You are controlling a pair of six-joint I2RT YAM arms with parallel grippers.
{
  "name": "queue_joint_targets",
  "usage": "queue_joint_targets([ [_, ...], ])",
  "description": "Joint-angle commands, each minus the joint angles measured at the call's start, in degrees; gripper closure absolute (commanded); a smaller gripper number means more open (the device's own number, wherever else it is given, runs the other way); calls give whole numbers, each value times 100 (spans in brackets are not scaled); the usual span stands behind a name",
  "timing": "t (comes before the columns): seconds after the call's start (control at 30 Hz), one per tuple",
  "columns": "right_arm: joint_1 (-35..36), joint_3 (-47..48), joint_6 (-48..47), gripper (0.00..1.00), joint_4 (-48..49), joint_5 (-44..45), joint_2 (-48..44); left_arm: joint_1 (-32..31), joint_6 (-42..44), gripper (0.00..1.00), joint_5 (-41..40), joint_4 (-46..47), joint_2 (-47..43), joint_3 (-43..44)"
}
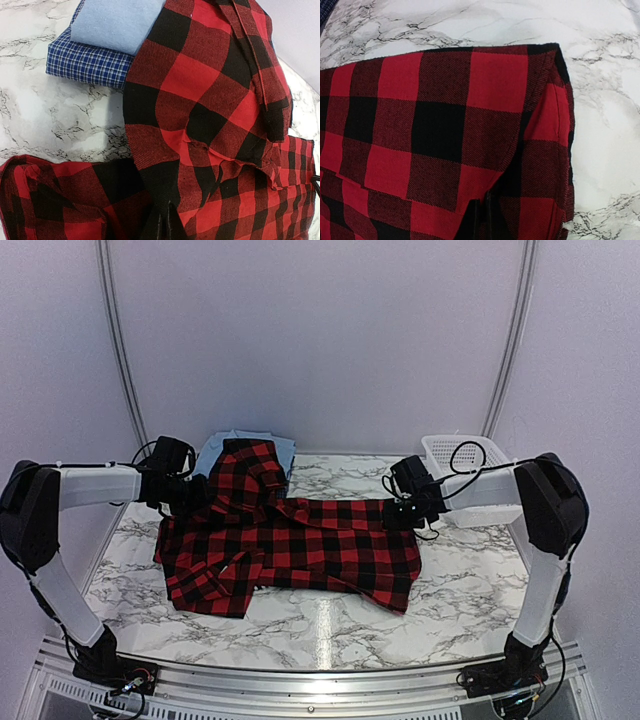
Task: Fold and stack the long sleeve shirts
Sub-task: Flatten out the crumpled shirt at the center of the board.
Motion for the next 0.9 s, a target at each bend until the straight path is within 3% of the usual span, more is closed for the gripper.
queue_joint_targets([
  [0.0, -19, 287, -19, 100, -76, 28, 93, 29, 79, 100, 26, 17, 80, 201],
  [0.4, -96, 347, -75, 100, -46, 64, -10, 38, 220, 100, -171, 40, 74, 409],
  [0.67, -461, 1160, -337, 100, 208, -218, 286, 127, 551, 100, -976, 505, 186, 1050],
  [0.87, -923, 1759, -219, 100, 697, -617, 918, 342, 563, 100, -995, 995, 817, 1480],
])
